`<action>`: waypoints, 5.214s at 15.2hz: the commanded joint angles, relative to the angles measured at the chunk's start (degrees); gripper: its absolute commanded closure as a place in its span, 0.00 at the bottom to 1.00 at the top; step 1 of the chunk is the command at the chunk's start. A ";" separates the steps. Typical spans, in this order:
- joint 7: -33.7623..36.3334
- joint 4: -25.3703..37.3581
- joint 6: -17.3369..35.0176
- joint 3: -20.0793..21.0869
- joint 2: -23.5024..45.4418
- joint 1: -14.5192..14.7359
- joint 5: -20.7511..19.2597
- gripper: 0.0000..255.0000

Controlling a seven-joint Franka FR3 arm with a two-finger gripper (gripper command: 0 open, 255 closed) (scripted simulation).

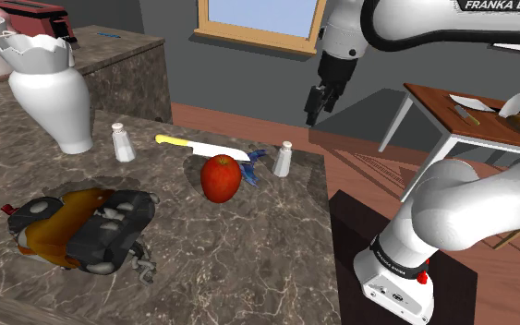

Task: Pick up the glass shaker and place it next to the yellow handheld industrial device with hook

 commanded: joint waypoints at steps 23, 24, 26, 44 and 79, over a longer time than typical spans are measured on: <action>-0.92 -11.31 27.77 1.71 10.49 2.93 1.02 1.00; -0.92 -11.31 27.77 1.71 10.49 2.93 1.02 1.00; -0.92 -11.31 27.77 1.71 10.48 2.93 1.02 1.00; -1.80 -3.78 17.51 1.29 7.72 3.07 1.31 1.00; -3.54 26.08 -8.67 0.89 11.36 2.62 1.22 1.00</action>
